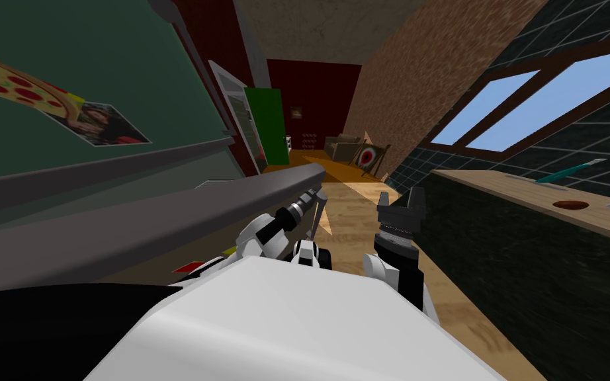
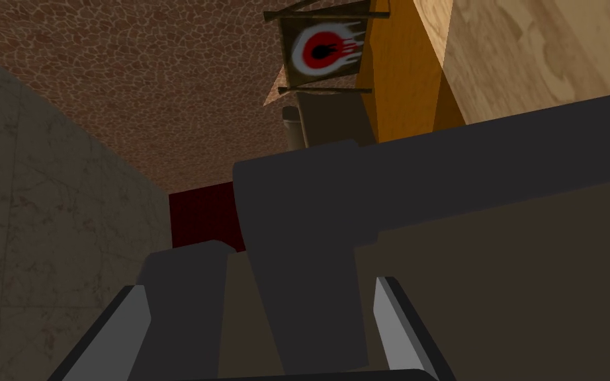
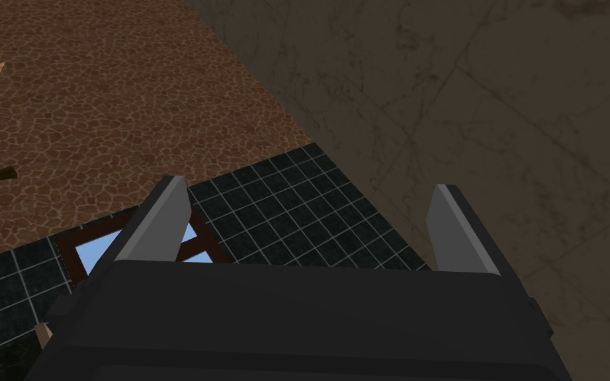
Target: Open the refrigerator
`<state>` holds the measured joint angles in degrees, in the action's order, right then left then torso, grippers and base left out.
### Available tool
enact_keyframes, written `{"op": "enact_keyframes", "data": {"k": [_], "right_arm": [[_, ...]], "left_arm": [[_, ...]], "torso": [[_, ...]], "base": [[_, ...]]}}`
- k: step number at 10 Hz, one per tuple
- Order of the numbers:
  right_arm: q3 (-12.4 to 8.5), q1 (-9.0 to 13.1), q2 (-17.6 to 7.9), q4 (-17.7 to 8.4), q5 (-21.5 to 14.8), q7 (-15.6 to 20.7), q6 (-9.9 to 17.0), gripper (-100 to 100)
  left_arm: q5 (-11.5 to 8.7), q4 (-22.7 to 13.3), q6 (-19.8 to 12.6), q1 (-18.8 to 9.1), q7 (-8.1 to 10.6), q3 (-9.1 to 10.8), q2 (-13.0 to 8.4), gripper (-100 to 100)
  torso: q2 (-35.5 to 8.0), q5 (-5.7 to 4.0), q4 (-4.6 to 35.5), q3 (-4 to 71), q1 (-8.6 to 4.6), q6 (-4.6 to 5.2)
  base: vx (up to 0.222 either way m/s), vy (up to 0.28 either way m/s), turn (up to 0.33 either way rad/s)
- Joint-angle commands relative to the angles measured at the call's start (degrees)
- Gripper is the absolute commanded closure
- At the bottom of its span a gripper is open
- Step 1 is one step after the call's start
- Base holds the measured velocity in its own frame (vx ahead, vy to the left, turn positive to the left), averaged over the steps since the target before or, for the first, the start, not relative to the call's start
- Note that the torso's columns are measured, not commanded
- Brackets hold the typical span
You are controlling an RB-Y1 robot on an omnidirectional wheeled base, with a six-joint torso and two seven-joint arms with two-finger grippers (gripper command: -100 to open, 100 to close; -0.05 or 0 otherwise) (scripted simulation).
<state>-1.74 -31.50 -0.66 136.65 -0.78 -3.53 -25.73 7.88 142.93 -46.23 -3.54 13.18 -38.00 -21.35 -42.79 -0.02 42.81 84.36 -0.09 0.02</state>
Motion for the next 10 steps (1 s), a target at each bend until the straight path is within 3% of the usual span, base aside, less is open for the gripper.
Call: {"op": "enact_keyframes", "data": {"k": [1, 2, 3, 7, 8, 10], "right_arm": [[0.0, 0.0, 0.0, 0.0, 0.0, 0.0, 0.0, 0], [0.0, 0.0, 0.0, 0.0, 0.0, 0.0, 0.0, 0], [0.0, 0.0, 0.0, 0.0, 0.0, 0.0, 0.0, 0], [0.0, 0.0, 0.0, 0.0, 0.0, 0.0, 0.0, 0], [0.0, 0.0, 0.0, 0.0, 0.0, 0.0, 0.0, 0], [0.0, 0.0, 0.0, 0.0, 0.0, 0.0, 0.0, 0]], "left_arm": [[-1.1, 0.0, -1.6, -3.6, 0.29, 1.13, 1.2, -100], [-1.1, 0.0, -1.6, -3.6, 0.29, 1.13, 1.2, -100], [-1.8, -0.7, -3.4, -5.4, 0.53, 1.68, 2.1, -100], [-1.8, -0.7, -3.4, -6.0, 0.53, 1.68, 2.1, -100], [-2.5, -1.4, -5.3, -7.3, 0.77, 2.23, 3.1, -100], [-2.5, -1.4, -5.3, -8.4, 0.77, 2.23, 3.1, -100]], "torso": [[-0.1, -0.01, 0.1, 0.0, 0.03, 0.11], [-0.1, -0.09, 0.2, 0.0, 0.06, 0.15], [-0.2, -0.14, 0.3, 0.0, 0.07, 0.2], [-0.3, -0.19, 0.4, 0.0, 0.1, 0.31], [-0.3, -0.12, 0.4, 0.0, 0.08, 0.36], [-0.3, -0.3, 0.6, 0.0, -0.05, 0.49]], "base": [[-0.034, 0.009, -0.004], [-0.016, -0.001, 0.006], [-0.025, 0.022, -0.008], [-0.013, 0.007, 0.0], [-0.026, 0.024, -0.009], [-0.029, 0.012, -0.011]]}}
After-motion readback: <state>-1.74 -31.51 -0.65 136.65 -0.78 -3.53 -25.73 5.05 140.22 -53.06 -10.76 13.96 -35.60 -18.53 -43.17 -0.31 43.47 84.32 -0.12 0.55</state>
